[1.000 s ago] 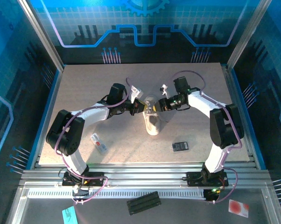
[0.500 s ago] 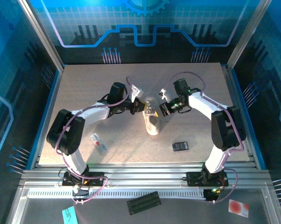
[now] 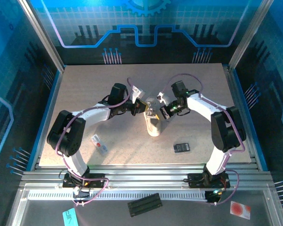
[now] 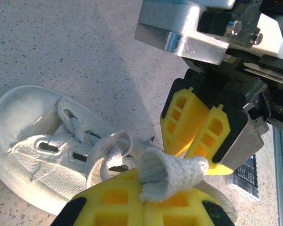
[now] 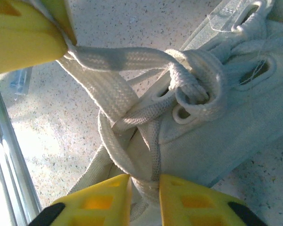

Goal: Tie the shoes

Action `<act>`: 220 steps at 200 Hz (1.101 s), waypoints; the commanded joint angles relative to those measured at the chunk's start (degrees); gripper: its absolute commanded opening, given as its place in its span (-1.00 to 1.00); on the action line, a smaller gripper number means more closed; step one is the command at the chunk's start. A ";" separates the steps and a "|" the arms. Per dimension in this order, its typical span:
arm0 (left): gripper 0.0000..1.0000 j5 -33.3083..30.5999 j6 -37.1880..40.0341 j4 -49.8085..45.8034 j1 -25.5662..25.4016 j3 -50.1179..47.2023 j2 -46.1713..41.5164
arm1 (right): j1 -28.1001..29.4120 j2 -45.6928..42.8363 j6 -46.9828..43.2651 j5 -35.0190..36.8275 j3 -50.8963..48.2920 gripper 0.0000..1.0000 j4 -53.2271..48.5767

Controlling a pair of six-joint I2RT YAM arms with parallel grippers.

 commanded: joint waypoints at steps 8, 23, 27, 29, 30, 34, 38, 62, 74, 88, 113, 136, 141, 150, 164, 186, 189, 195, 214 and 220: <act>-1.00 1.09 -0.48 2.73 -0.25 -1.50 -0.33 | 0.84 -0.71 -1.09 1.39 -0.21 -0.63 -1.14; -1.00 1.09 -0.50 2.83 -0.23 -1.62 -0.38 | 1.16 -1.35 -1.59 1.87 -0.90 -0.46 -0.75; -1.00 1.12 -0.50 2.84 -0.20 -1.68 -0.43 | 1.26 -1.50 -1.77 2.07 -1.08 -0.42 -0.65; -1.00 1.14 -0.48 2.82 -0.22 -1.68 -0.45 | 1.32 -1.53 -1.83 2.16 -1.16 -0.41 -0.60; -1.00 1.16 -0.49 2.78 -0.22 -1.72 -0.40 | 1.34 -1.62 -1.86 2.22 -1.19 -0.40 -0.60; -1.00 1.17 -0.48 2.78 -0.22 -1.61 -0.44 | 1.49 -1.69 -2.09 2.28 -1.29 -0.37 -0.61; -1.00 1.17 -0.42 2.75 -0.22 -1.59 -0.41 | 1.54 -1.71 -2.26 2.36 -1.31 -0.34 -0.68; -1.00 1.19 -0.33 2.58 -0.22 -1.42 -0.30 | 1.72 -1.44 -2.50 2.74 -1.22 -0.27 -1.02; -1.00 1.26 -0.24 2.49 -0.22 -1.33 -0.36 | 1.98 -1.19 -2.66 2.84 -1.11 -0.26 -1.02; -1.00 1.26 -0.24 2.35 -0.22 -1.31 -0.36 | 2.33 -1.18 -2.52 3.24 -1.05 -0.36 -0.89; -1.00 1.17 0.02 2.04 -0.18 -1.59 -0.68 | 3.08 -2.07 -2.09 2.92 -1.20 -0.68 -0.70; -1.00 1.18 0.87 1.03 -0.05 -2.18 -1.57 | 4.15 -3.28 -0.24 0.98 -1.93 -0.79 -0.06; -1.00 1.17 0.99 0.83 0.09 -2.36 -1.91 | 4.51 -3.58 0.43 0.56 -2.28 -0.80 0.31; -1.00 1.17 1.08 0.73 0.33 -2.91 -2.52 | 5.41 -4.32 1.64 -0.04 -3.04 -0.82 1.10; -1.00 1.17 1.08 0.64 0.53 -4.14 -3.62 | 6.55 -5.34 3.37 -1.07 -4.41 -0.84 2.39; -1.00 1.26 1.00 0.29 0.57 -6.20 -5.46 | 7.99 -6.81 5.26 -1.76 -5.94 -0.85 3.09; -1.00 1.33 0.89 0.21 0.58 -6.58 -5.72 | 8.11 -6.88 5.40 -1.70 -6.05 -0.85 3.09; -1.00 1.30 0.86 0.20 0.57 -7.20 -6.13 | 8.21 -7.23 5.69 -1.63 -6.14 -0.84 2.87; -1.00 1.10 0.93 0.20 0.60 -8.56 -7.08 | 8.09 -8.16 6.29 -0.47 -5.73 -0.84 2.19; -1.00 1.11 0.92 0.26 0.57 -8.70 -7.13 | 7.91 -8.35 6.59 0.12 -5.07 -0.84 1.77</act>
